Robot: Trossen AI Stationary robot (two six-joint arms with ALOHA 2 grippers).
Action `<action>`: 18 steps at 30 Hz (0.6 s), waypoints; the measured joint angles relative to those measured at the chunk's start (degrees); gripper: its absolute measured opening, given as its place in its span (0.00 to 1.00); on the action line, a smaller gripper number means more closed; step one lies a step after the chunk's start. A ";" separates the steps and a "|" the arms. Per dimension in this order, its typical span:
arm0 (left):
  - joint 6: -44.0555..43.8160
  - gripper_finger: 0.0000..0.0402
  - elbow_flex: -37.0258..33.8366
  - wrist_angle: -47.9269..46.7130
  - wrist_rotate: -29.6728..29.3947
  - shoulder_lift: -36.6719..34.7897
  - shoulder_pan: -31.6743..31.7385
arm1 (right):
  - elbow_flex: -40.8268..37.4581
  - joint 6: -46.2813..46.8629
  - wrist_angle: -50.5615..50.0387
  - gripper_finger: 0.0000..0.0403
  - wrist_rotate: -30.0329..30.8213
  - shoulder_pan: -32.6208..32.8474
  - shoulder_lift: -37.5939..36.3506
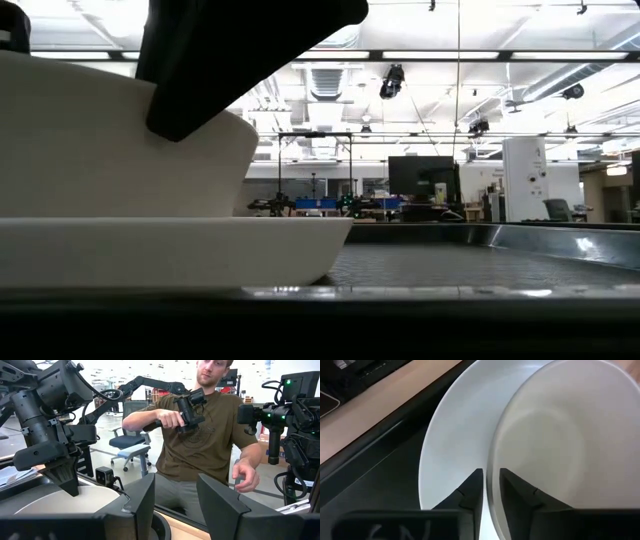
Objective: Set up tray
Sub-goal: Put the gray bowl on the white plate
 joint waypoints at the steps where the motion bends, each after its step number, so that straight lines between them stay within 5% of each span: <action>1: -0.02 0.33 0.00 0.02 0.01 0.00 0.00 | 0.00 0.00 0.02 0.17 0.02 0.00 0.00; 18: 0.00 0.33 0.00 0.00 0.00 0.00 0.02 | -0.02 2.62 -0.40 0.28 6.05 -1.05 0.00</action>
